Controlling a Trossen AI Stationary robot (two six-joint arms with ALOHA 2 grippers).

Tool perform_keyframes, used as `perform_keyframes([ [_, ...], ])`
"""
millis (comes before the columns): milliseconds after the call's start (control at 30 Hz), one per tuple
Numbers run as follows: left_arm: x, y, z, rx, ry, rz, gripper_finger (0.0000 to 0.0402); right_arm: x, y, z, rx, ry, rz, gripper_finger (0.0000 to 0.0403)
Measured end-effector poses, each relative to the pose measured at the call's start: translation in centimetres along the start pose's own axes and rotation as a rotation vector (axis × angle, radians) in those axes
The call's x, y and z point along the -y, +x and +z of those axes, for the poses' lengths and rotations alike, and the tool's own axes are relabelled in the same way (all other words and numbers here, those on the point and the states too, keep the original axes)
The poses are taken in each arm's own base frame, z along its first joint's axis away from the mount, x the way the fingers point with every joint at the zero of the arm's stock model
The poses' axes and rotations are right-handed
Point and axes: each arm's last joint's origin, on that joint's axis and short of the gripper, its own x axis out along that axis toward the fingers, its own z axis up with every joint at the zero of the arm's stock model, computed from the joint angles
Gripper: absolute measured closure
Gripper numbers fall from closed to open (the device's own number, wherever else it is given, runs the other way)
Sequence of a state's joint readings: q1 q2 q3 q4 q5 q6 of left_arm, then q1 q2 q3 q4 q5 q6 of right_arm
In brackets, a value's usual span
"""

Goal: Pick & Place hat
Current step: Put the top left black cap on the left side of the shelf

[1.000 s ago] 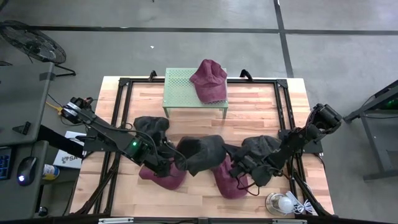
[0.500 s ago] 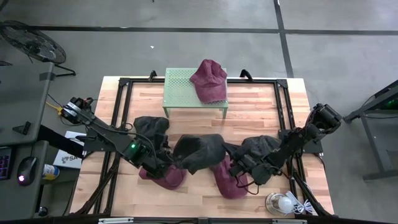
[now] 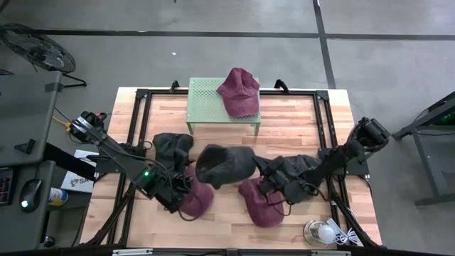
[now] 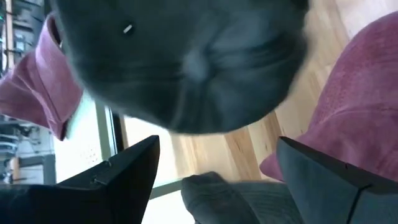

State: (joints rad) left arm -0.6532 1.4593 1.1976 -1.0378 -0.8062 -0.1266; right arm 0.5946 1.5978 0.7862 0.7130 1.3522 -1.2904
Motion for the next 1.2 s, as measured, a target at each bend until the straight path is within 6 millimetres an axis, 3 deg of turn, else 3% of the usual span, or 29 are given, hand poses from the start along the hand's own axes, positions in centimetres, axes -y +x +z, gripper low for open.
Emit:
perform_keyframes([
  [333,0.6,-1.0,0.0,0.055,0.028,0.118,0.0085,1.6,0.6,0.3,0.051,0.072,-0.044,0.0399],
  [900,0.1,-1.2,1.5,0.152,0.030,0.305,0.0087,1.7,0.2,0.4,0.080,0.071,-0.044,0.0399],
  [1033,0.0,-1.2,1.5,0.152,0.027,0.345,0.0117,1.7,0.2,0.4,0.078,0.071,-0.044,0.0399],
  [1200,0.0,-1.2,1.7,0.165,0.001,0.347,0.0208,1.7,0.2,0.4,0.077,0.074,-0.044,0.0399],
])
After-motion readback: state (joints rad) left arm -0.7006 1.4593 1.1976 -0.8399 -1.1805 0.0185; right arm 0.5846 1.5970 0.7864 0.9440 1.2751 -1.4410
